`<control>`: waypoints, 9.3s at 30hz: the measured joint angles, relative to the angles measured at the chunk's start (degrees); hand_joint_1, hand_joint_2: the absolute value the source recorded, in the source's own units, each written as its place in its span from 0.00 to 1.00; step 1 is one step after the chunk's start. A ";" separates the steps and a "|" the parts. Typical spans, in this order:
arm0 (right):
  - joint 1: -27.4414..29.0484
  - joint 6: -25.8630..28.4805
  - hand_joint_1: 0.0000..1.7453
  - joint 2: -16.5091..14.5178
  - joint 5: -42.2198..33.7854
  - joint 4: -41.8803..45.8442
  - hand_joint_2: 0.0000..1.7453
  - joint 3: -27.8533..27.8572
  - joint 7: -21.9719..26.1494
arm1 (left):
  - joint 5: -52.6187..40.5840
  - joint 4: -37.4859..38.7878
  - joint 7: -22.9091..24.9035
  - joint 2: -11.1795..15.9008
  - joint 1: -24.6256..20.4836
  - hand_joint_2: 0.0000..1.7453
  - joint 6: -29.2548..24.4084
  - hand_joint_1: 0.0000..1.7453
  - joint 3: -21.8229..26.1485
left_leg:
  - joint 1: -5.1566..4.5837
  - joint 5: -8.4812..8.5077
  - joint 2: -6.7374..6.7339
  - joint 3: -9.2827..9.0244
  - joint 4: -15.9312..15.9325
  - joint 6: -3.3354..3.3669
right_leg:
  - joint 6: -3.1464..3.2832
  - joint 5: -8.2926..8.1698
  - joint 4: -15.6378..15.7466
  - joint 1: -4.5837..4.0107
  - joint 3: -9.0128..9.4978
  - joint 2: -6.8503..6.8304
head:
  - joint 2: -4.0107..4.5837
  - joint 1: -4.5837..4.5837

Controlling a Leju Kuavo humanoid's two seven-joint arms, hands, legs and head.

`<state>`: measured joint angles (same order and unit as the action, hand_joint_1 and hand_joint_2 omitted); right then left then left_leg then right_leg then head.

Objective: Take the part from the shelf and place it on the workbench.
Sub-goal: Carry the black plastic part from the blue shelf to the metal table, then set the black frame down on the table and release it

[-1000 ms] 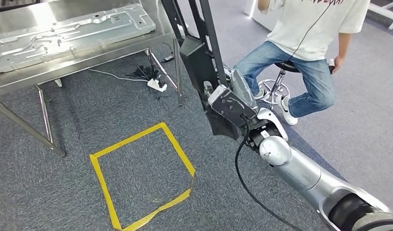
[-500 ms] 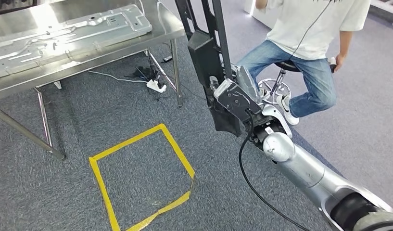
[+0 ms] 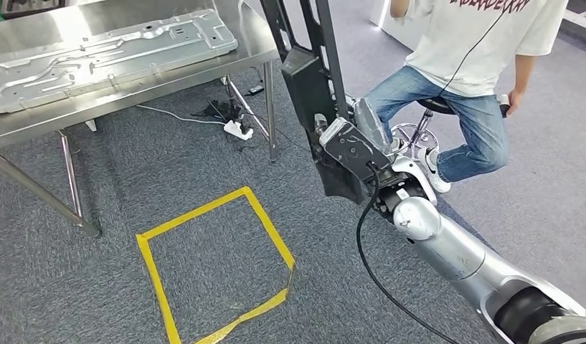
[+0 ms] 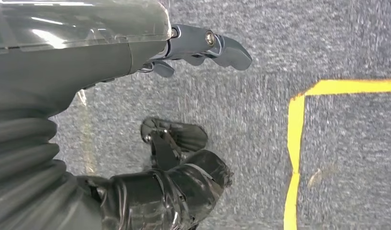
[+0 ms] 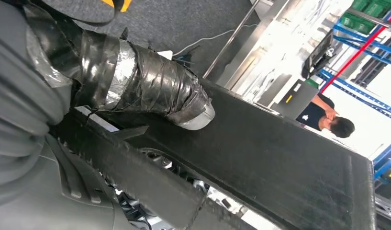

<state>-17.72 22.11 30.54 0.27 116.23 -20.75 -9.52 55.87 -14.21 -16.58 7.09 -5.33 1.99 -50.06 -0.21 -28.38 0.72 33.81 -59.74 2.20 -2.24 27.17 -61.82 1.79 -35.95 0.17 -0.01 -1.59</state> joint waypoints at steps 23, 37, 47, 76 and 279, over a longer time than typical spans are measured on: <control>0.08 -1.97 1.00 1.63 2.18 -0.48 1.00 0.80 -4.35 | 1.03 0.01 0.11 0.45 0.03 1.00 -2.35 0.00 -0.57 | -0.35 2.74 -0.56 -1.07 4.07 1.73 | 0.67 5.46 -6.89 -0.62 -1.63 0.04 | 0.01 -0.09; -3.13 -9.01 1.00 4.67 11.57 -1.77 1.00 0.23 -14.99 | 1.62 0.01 -0.05 0.77 -0.14 1.00 -4.01 0.00 -0.65 | 0.17 -2.01 -0.21 -1.06 -0.26 -0.93 | 1.06 -0.50 0.37 0.68 -0.65 0.22 | -0.02 -0.06; -5.15 -11.85 1.00 6.13 25.98 -2.37 1.00 -0.85 -19.02 | 1.42 0.01 -0.28 0.93 -0.15 1.00 -4.03 0.00 -0.77 | -0.62 2.69 -0.40 3.36 -0.99 1.15 | 1.06 2.25 1.74 0.23 3.49 0.28 | 0.00 -0.05; -9.69 -26.86 1.00 10.30 59.64 -1.33 1.00 -5.98 -16.03 | 0.29 0.01 -0.30 0.48 -0.01 1.00 -3.86 0.00 -2.66 | -0.05 0.98 -0.33 5.20 -3.88 -0.56 | 1.27 2.48 2.44 0.26 5.19 0.20 | -0.01 -0.28; 5.14 -2.88 0.00 2.38 14.33 0.24 0.00 5.43 1.13 | 3.10 -0.06 3.34 0.83 -0.66 0.00 -25.75 0.00 -7.34 | -0.61 2.36 -0.63 1.56 -0.38 -0.22 | 0.97 1.43 1.39 -0.65 3.28 0.02 | -0.01 -0.24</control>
<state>-12.58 19.23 32.92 14.60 116.47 -15.32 -8.39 58.97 -14.27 -13.25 7.92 -6.00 -23.76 -57.40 -0.81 -26.02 0.09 35.37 -60.12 1.98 -1.27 28.61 -60.43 1.14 -32.67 0.18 -0.02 -1.84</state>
